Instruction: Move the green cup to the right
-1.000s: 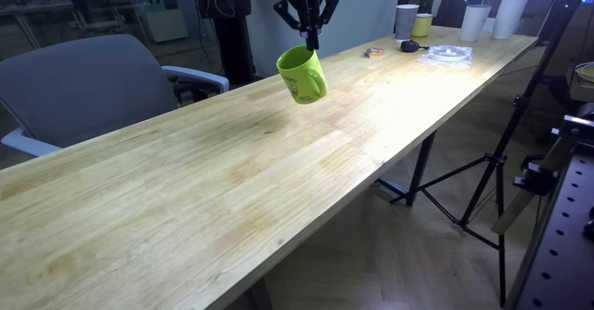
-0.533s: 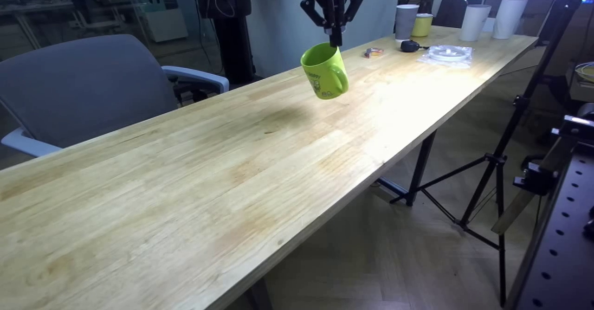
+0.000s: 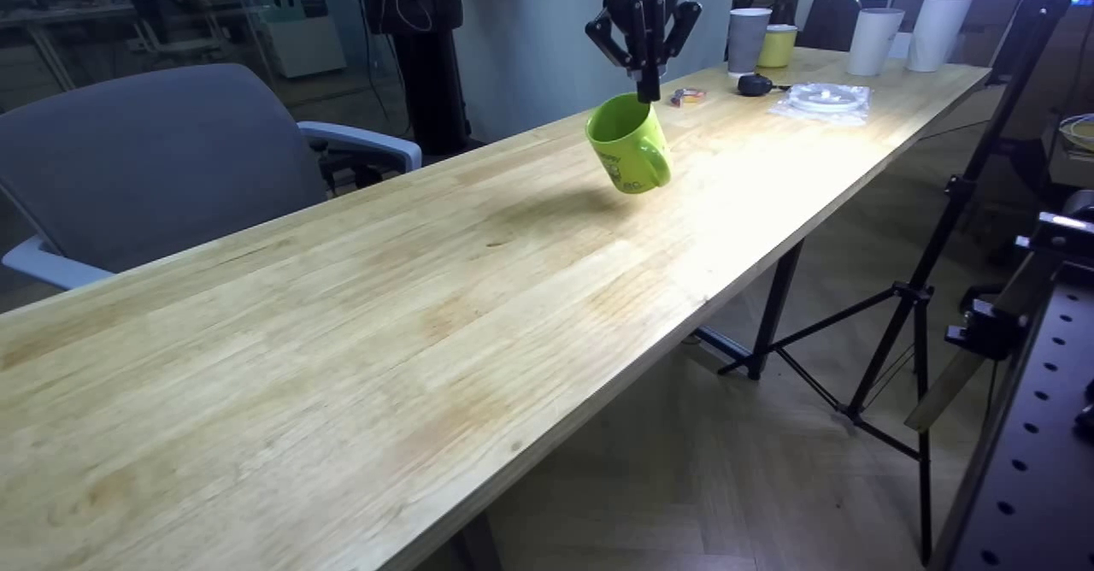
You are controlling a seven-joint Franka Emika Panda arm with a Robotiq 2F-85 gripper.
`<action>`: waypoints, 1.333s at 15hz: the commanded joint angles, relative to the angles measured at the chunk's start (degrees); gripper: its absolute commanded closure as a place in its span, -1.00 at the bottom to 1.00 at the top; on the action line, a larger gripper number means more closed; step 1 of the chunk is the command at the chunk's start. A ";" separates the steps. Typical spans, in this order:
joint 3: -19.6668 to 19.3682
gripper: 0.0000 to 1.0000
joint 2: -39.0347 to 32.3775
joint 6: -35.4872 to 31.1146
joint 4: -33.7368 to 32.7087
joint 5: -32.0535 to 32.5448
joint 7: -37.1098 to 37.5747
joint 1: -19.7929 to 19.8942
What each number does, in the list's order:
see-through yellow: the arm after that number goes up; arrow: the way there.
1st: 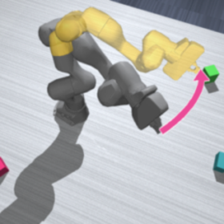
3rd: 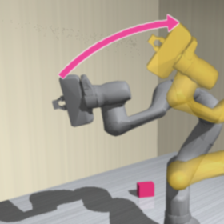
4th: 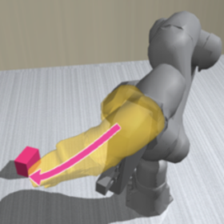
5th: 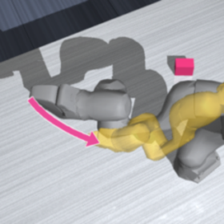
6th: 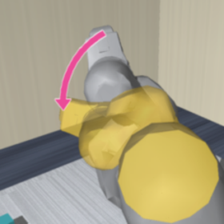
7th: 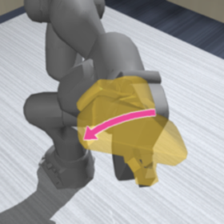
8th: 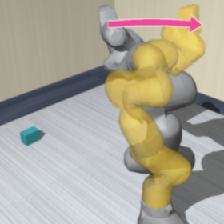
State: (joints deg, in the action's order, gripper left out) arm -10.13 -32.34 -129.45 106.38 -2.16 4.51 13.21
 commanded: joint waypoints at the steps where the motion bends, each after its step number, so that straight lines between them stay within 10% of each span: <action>1: -0.28 0.96 -0.88 1.23 -1.04 -0.02 -0.34 0.31; 11: -0.45 0.90 -1.53 1.34 -1.18 0.11 0.08 0.15; 12: -0.37 0.37 -1.49 1.41 -1.22 0.02 0.01 0.15; 20: 0.10 -0.45 -0.88 2.41 -1.40 0.33 -0.04 -0.70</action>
State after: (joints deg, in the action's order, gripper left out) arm -10.21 -33.68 -129.31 106.22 -2.06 4.32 13.04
